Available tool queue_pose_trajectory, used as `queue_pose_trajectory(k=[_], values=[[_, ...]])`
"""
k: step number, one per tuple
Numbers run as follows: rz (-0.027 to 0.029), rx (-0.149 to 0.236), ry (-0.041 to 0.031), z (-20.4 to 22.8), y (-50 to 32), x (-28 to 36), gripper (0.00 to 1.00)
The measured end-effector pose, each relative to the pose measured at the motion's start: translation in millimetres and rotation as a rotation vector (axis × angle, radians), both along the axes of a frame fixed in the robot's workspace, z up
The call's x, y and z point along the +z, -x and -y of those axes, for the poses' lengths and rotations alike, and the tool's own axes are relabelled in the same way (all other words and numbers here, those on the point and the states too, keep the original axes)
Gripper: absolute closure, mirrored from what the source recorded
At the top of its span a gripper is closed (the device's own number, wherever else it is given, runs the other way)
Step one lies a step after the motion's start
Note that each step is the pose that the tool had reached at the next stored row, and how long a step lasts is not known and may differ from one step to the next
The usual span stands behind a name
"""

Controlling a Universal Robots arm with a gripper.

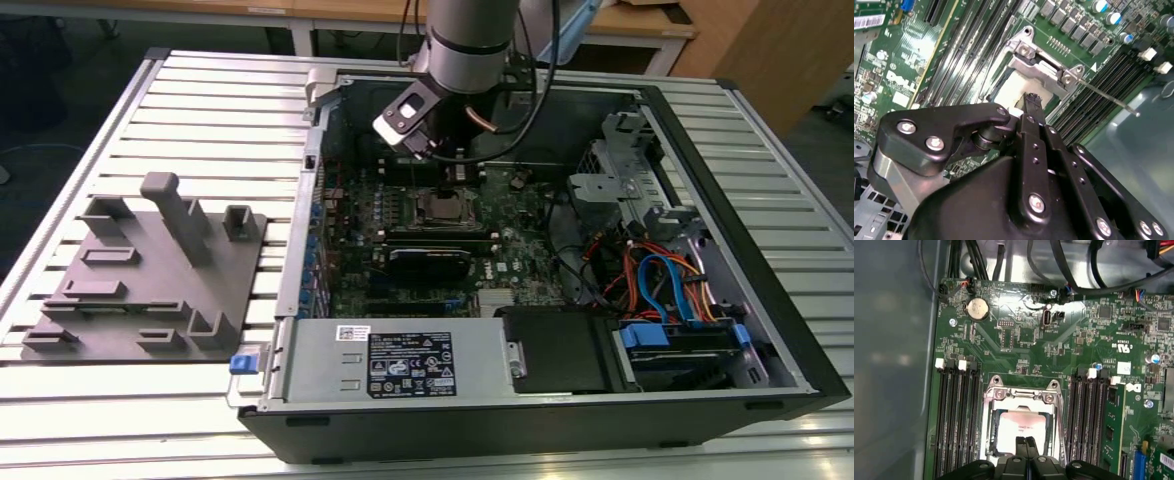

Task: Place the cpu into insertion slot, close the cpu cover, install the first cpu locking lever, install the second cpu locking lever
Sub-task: 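Close the cpu cover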

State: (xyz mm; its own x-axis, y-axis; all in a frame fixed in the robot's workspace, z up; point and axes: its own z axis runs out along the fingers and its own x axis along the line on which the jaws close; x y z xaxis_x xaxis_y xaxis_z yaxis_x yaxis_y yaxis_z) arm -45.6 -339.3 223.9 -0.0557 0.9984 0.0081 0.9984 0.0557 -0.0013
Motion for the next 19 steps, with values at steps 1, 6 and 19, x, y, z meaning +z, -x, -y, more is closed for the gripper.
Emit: queue_pose_trajectory(k=[1, 6, 19], values=[[-0.001, -0.002, 0.0002, 0.1, 0.5, -0.2, 0.89], [-0.0015, -0.003, 0.0001, 0.0, 1.1, -0.4, 0.89], [-0.0021, -0.003, 0.0001, 0.0, 12.3, -8.9, 0.89]])
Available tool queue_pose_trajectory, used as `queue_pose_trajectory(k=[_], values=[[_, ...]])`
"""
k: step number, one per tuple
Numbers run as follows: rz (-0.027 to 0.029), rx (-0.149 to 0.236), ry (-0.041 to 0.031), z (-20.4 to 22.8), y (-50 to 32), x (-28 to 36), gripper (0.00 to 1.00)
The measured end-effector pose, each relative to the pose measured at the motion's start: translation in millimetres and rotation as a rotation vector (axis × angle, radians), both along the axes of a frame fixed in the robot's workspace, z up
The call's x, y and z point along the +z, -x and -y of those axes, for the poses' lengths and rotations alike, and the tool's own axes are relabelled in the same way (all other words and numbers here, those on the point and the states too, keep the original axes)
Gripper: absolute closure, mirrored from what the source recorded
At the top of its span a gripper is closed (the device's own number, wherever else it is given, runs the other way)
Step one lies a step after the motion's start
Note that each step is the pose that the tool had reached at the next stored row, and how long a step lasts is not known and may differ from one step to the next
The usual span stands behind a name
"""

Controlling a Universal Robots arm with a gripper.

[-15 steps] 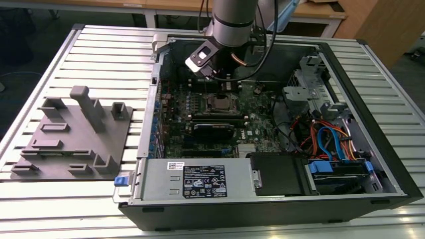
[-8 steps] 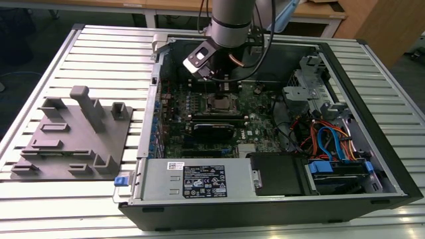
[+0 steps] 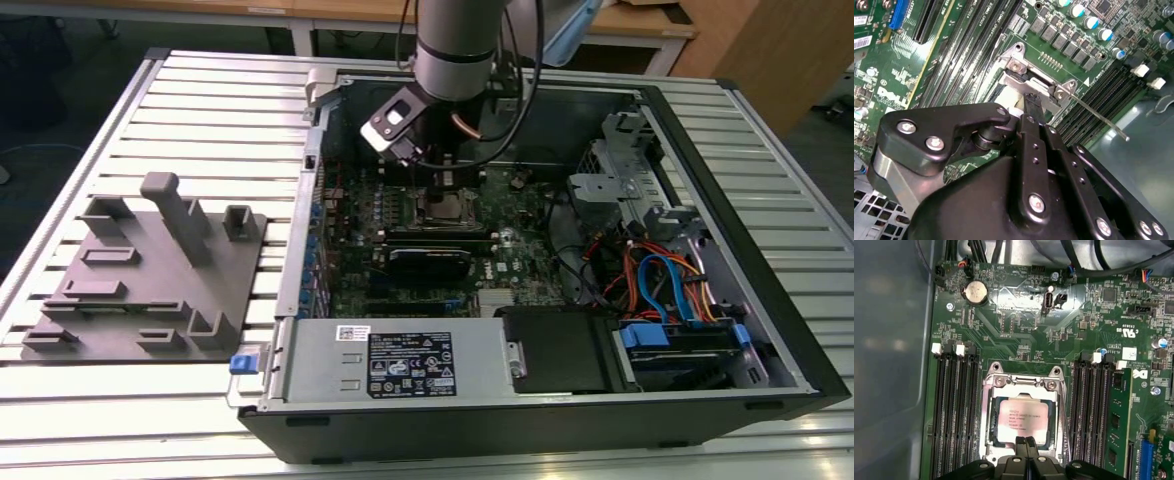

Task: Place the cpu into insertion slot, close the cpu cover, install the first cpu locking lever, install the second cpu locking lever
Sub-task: 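Close the cpu cover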

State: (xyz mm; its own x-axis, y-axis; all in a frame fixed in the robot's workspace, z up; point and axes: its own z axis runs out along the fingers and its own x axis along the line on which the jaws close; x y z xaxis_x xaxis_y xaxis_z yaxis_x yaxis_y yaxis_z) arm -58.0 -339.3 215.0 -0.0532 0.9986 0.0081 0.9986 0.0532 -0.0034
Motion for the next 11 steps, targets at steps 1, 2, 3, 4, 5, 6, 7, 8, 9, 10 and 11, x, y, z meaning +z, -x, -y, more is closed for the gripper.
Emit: queue_pose_trajectory(k=[1, 2, 3, 4, 5, 6, 7, 8, 9, 10, 11], values=[[-0.0005, 0.0, 0.0, 0.0, 0.3, -0.8, 0.89], [-0.0011, 0.0, 0.0, 0.0, 0.8, -1.3, 0.89], [-0.002, 0.0, 0.0, 0.0, 1.2, -1.9, 0.89], [-0.0027, 0.0, 0.0, 0.0, 1.7, -2.4, 0.89], [-0.0032, 0.0, 0.0, 0.0, 2.2, -3.0, 0.89], [-0.0039, 0.0, 0.0, 0.0, 2.4, -3.7, 0.89], [-0.0046, 0.0, -0.0001, 0.0, 2.5, -4.4, 0.89], [-0.0053, 0.0, -0.0001, 0.0, 2.5, -5.2, 0.89], [-0.0062, 0.0, -0.0001, 0.0, 2.6, -5.9, 0.89], [-0.0068, 0.0, -0.0001, 0.0, 2.6, -6.7, 0.89], [-0.0078, 0.0, -0.0001, 0.0, 2.7, -7.4, 0.89]])
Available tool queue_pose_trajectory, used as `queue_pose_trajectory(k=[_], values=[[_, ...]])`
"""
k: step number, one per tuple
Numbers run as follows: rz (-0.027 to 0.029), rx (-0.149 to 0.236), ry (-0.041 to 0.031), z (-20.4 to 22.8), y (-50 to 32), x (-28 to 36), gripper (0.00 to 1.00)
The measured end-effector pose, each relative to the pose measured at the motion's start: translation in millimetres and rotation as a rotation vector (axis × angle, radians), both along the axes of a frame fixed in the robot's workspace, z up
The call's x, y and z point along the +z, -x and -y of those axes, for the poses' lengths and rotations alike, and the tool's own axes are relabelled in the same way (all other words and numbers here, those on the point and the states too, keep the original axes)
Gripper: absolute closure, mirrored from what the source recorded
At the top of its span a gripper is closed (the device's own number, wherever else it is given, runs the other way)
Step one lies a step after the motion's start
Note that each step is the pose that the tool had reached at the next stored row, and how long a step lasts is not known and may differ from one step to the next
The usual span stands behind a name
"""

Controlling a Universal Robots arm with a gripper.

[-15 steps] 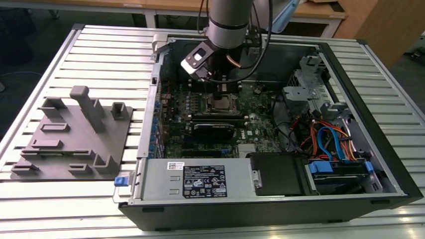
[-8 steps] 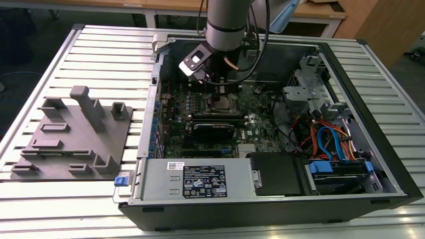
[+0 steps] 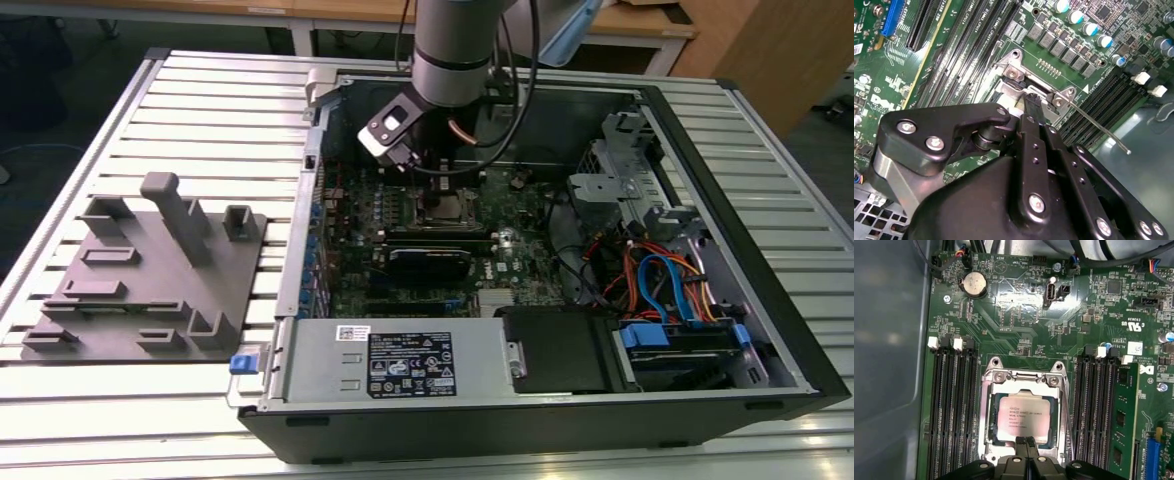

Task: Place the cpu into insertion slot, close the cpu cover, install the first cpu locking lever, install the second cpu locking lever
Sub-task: 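Close the cpu cover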

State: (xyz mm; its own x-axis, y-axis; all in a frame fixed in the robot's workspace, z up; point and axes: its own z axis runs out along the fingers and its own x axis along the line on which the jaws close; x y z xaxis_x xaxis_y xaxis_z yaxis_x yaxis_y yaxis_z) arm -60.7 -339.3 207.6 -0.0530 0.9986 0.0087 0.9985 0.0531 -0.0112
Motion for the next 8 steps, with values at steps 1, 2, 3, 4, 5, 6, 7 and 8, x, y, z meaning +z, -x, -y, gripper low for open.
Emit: queue_pose_trajectory(k=[1, 2, 3, 4, 5, 6, 7, 8], values=[[-0.0005, 0.0, 0.0, 0.0, 0.1, -0.7, 0.89], [-0.001, 0.0, 0.0, 0.0, 0.2, -1.4, 0.89], [-0.0013, 0.0, 0.0, 0.0, 0.2, -2.1, 0.89], [-0.0018, 0.0, 0.0, 0.0, 0.3, -2.8, 0.89], [-0.0024, 0.0, -0.0001, 0.0, 0.3, -3.6, 0.89], [-0.0031, 0.0, 0.0, 0.0, 0.4, -4.4, 0.89], [-0.0039, 0.0, -0.0001, 0.0, 0.3, -5.2, 0.89], [-0.0046, 0.0, -0.0001, 0.0, 0.3, -6.0, 0.89]])
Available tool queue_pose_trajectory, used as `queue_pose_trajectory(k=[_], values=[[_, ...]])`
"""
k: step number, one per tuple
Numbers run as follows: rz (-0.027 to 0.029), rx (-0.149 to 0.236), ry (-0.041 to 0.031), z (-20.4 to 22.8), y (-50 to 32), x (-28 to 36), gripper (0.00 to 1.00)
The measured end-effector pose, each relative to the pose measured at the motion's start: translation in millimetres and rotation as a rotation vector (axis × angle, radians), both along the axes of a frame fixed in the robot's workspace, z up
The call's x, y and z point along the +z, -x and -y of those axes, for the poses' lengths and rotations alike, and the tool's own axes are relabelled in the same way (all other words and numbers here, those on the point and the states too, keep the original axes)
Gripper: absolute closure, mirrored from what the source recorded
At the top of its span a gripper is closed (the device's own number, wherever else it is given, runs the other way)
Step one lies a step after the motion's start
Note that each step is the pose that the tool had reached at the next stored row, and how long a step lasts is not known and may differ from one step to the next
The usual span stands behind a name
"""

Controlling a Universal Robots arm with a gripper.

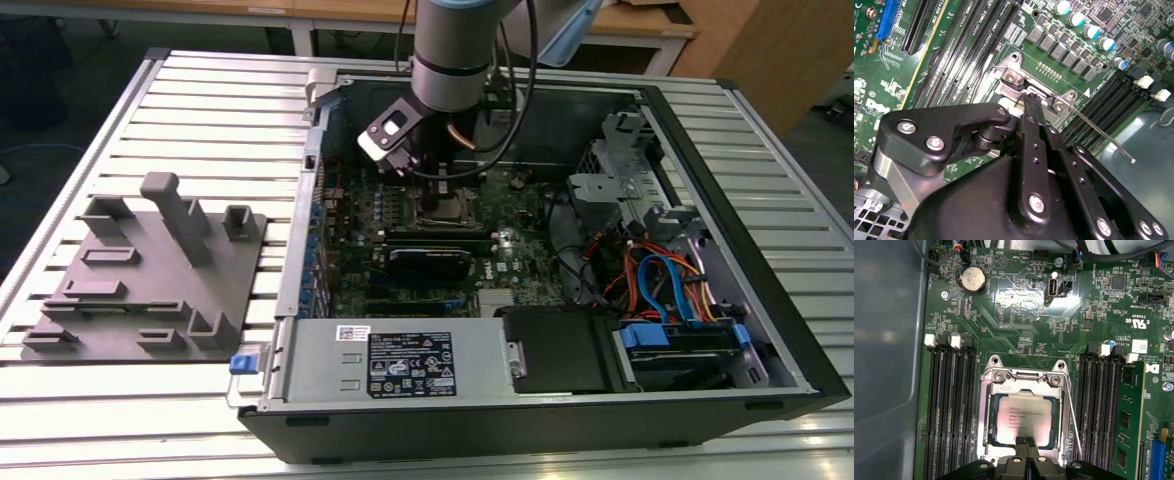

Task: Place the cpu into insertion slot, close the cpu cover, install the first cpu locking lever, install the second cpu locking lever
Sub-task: 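Close the cpu cover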

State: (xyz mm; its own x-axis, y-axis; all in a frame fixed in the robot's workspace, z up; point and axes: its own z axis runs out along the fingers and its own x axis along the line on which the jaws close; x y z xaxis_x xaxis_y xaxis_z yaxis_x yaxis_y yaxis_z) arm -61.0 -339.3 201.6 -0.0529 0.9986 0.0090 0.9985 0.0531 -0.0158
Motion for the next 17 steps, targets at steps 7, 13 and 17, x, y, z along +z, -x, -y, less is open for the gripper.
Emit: queue_pose_trajectory(k=[7, 13, 17], values=[[-0.0027, 0.0, 0.0004, 0.1, 0.0, -2.1, 0.89], [-0.0023, 0.0, -0.0001, 0.0, 1.4, 0.6, 0.89], [-0.0023, 0.0, 0.0, 0.0, 3.0, 0.2, 0.89]])
